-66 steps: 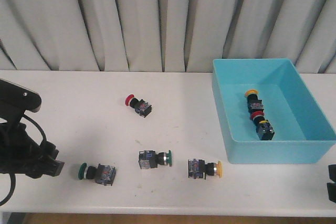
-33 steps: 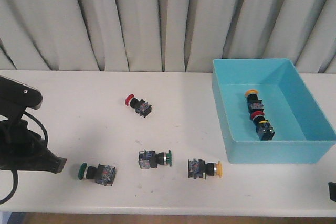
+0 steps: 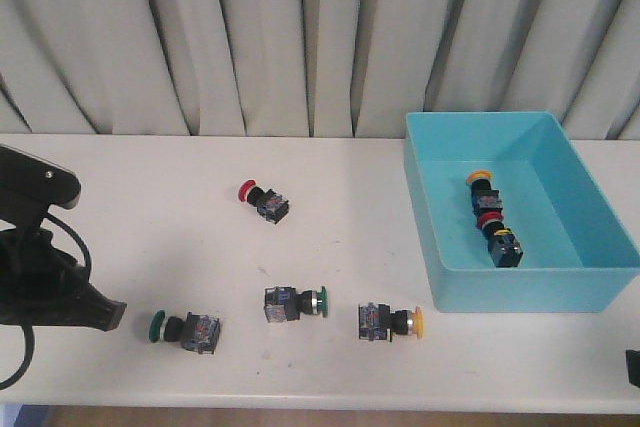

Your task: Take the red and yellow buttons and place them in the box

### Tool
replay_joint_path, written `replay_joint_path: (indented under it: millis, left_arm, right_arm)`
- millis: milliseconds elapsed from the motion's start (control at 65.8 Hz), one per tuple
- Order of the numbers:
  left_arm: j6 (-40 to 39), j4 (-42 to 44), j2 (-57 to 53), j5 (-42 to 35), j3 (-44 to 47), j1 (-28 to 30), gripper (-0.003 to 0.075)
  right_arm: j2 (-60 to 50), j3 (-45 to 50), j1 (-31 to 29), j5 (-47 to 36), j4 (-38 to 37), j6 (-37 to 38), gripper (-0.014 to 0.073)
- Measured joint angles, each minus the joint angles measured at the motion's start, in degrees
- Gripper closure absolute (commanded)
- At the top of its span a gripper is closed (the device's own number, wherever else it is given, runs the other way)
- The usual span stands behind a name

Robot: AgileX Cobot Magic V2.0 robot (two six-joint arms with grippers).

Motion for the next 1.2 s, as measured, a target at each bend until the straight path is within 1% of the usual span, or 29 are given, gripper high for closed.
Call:
replay_joint_path:
  millis: [137,228,289,380,486,562,714,851,957,1063,1200]
  left_arm:
    - [0.0,-0.83,-0.08,0.0,0.0,0.0,0.0728]
    - [1.09,-4.42,-1.47,-0.16,0.23,0.74,0.0728]
    - [2.84,-7.99,-3.28,-1.79,1.44,2.03,0.0728]
    - [6.08,-10.96,-7.44,-6.48,4.54,4.85,0.0728]
    - [10.63,-12.12,-13.93,-14.93,10.72,8.51,0.0728]
    - [13.01,-12.25,-19.31,-19.6,16.98,10.89,0.0728]
    - [15.13,-12.39,-31.26,-25.95,28.63,15.34,0.0728]
    - [15.66,-12.39,-42.1,-28.71,38.28,19.08,0.0728]
    - [15.66,-12.39,-50.24,-29.11,43.25,21.57,0.0728]
    - [15.66,-12.43,-57.45,-29.11,44.73,23.34,0.0728]
    - [15.66,-12.66,-65.05,-29.46,44.79,23.99,0.0728]
  right_arm:
    - [-0.01,0.0,0.0,0.0,0.0,0.0,0.0601]
    - [-0.01,0.0,0.0,0.06,0.0,0.0,0.0601]
    - [-0.01,0.0,0.0,0.1,0.0,0.0,0.0601]
    - [-0.01,0.0,0.0,0.13,0.0,0.0,0.0601]
    - [-0.01,0.0,0.0,0.13,0.0,0.0,0.0601]
    - [-0.01,0.0,0.0,0.13,0.0,0.0,0.0601]
    - [-0.01,0.0,0.0,0.13,0.0,0.0,0.0601]
    - [-0.01,0.0,0.0,0.13,0.0,0.0,0.0601]
    - [-0.01,0.0,0.0,0.13,0.0,0.0,0.0601]
    - [-0.01,0.0,0.0,0.13,0.0,0.0,0.0601]
    - [-0.01,0.0,0.0,0.13,0.0,0.0,0.0601]
